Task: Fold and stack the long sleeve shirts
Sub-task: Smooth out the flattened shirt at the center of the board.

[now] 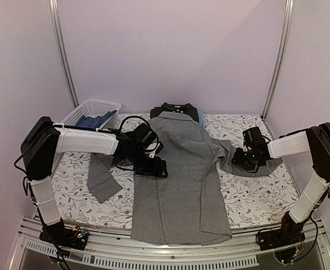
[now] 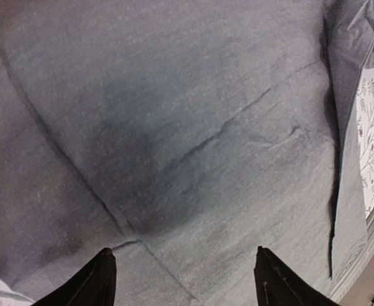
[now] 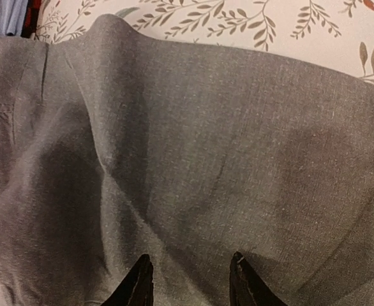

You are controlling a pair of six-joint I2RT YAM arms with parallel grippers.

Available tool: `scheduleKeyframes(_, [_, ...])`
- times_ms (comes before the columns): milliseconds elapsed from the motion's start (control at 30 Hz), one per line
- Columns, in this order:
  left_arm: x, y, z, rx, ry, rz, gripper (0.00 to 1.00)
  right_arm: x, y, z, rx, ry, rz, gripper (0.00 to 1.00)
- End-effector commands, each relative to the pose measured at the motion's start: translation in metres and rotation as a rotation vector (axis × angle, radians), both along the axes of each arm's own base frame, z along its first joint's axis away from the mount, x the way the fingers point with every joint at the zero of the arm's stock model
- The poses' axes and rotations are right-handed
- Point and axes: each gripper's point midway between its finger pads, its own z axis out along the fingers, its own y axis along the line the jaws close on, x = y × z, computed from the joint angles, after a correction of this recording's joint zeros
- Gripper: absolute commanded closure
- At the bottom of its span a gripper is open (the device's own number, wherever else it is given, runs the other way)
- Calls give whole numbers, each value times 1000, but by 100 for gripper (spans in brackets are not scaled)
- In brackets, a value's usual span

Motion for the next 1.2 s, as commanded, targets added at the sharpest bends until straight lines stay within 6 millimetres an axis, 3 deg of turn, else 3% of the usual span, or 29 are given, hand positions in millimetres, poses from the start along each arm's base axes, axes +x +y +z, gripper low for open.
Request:
scheduleKeyframes(0, [-15,2,7,-50,11,18,26,4,-3,-14,50,16,-11,61])
scheduleKeyframes(200, [-33,25,-23,28,67,32,26,14,-19,-14,48,28,-39,60])
scheduleKeyframes(500, [-47,58,-50,137,102,55,25,36,-37,-9,-8,33,-44,59])
scheduleKeyframes(867, [-47,84,-56,178,116,92,25,70,-70,-19,-62,60,-52,58])
scheduleKeyframes(1167, [-44,93,-53,187,116,106,25,87,-72,-18,-74,68,-20,56])
